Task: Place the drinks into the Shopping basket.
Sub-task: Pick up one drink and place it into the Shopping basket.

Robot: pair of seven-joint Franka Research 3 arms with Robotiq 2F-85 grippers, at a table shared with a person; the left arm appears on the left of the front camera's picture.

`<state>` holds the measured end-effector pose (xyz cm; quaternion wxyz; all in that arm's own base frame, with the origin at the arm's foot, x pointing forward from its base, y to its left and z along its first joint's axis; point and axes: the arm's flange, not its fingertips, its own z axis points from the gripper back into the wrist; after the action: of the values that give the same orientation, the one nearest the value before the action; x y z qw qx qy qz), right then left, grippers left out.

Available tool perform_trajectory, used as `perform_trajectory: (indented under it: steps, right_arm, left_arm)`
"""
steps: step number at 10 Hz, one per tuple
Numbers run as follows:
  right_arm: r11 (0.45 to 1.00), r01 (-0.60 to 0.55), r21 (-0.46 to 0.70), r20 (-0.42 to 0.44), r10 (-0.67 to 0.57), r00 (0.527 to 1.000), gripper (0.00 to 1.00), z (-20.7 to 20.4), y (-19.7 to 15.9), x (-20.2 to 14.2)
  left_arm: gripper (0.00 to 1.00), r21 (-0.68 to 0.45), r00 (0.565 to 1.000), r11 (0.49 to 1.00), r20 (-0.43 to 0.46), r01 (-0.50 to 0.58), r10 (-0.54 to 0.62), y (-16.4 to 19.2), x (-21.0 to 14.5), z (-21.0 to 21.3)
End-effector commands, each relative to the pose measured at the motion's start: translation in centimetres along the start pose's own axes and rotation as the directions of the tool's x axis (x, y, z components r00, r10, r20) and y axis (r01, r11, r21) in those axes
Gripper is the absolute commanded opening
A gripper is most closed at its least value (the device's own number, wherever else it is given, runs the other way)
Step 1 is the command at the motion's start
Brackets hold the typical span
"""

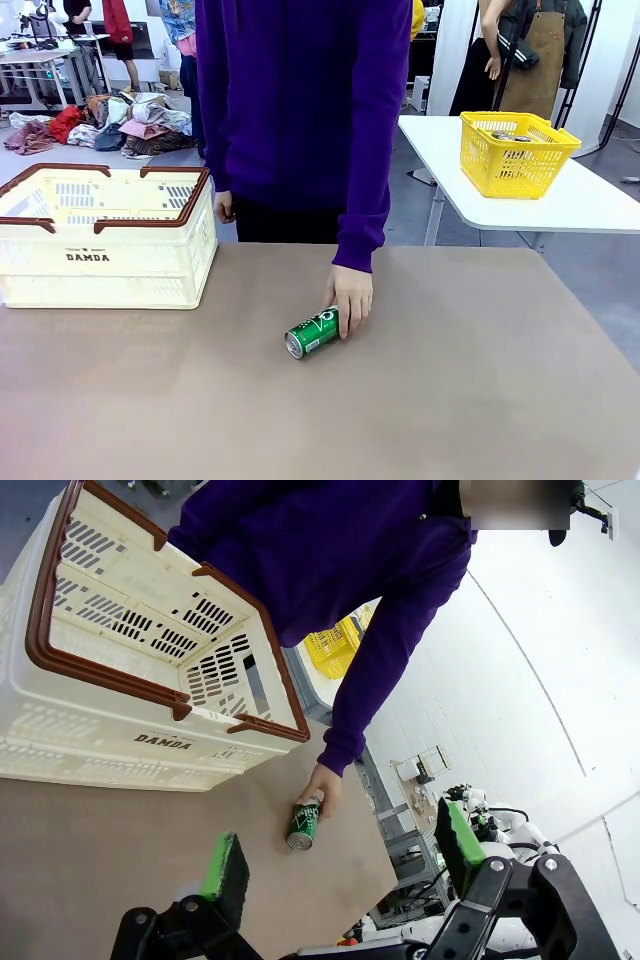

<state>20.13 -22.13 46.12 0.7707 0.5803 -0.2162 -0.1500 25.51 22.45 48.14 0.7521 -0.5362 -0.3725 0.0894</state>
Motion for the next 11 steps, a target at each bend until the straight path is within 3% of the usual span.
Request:
perform_trajectory:
  steps: [1,4,6,7,8,11]
  right_arm:
    - [0.999,-0.027,0.020,0.008,0.027,1.000,1.00,0.2,0.2,0.3]
    - [0.999,-0.027,0.020,0.008,0.027,1.000,1.00,0.2,0.2,0.3]
    - [0.999,-0.027,0.020,0.008,0.027,1.000,1.00,0.2,0.2,0.3]
    - [0.999,-0.027,0.020,0.008,0.027,1.000,1.00,0.2,0.2,0.3]
    - [0.999,-0.027,0.020,0.008,0.027,1.000,1.00,0.2,0.2,0.3]
    - [0.999,-0.027,0.020,0.008,0.027,1.000,1.00,0.2,0.2,0.3]
  left_arm:
    - [1.00,-0.013,1.000,1.000,0.010,0.020,-0.020,0.0,0.2,0.0]
    - [1.00,0.000,1.000,1.000,0.000,0.000,0.000,0.0,0.0,0.0]
    - [1.00,0.070,0.995,0.996,-0.080,0.056,-0.051,-2.5,0.6,-3.1]
    - [1.00,0.062,0.994,0.998,-0.105,0.012,-0.005,-2.5,1.1,-4.0]
    - [1.00,0.025,0.998,0.999,-0.048,0.033,-0.032,-1.2,0.3,-1.9]
    - [1.00,0.042,0.997,0.999,-0.072,0.032,-0.029,-1.7,0.5,-3.1]
